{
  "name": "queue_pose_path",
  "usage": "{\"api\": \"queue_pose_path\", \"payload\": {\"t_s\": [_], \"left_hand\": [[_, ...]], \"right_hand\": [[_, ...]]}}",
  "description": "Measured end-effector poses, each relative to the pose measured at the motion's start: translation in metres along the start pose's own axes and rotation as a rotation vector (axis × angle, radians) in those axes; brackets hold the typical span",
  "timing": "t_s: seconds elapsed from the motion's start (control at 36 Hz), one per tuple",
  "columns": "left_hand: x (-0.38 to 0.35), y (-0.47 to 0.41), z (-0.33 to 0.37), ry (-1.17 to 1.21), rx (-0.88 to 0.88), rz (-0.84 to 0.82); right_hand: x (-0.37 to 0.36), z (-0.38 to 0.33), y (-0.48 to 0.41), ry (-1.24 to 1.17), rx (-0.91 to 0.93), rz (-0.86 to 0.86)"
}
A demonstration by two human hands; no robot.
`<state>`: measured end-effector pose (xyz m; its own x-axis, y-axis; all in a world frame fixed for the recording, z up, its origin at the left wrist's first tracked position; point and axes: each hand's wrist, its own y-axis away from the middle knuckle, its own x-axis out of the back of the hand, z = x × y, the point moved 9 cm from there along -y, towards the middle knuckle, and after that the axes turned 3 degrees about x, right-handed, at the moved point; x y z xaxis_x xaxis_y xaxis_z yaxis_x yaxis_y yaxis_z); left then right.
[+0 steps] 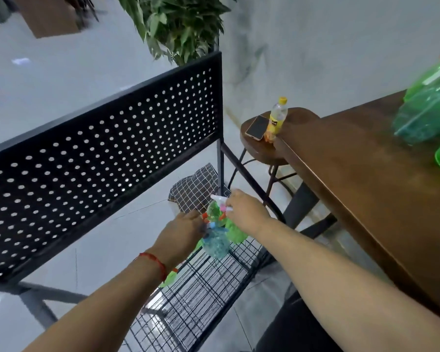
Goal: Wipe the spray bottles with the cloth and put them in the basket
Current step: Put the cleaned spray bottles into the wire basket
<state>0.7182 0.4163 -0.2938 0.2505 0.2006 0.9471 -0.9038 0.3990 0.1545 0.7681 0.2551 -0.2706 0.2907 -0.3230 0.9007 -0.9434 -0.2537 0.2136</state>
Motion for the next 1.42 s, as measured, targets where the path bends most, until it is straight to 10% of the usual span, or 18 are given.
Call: {"api": "queue_pose_path", "payload": {"t_s": [0.81,1.42], "left_hand": [[0.007,0.022,0.015,-0.116,0.187,-0.008],[0.239,0.016,0.323,0.106,-0.344,0.432]], "right_hand": [[0.029,-0.004,0.065,0.013,0.082,0.005],[0.334,0.020,0.283,0.062,0.022,0.582]]}}
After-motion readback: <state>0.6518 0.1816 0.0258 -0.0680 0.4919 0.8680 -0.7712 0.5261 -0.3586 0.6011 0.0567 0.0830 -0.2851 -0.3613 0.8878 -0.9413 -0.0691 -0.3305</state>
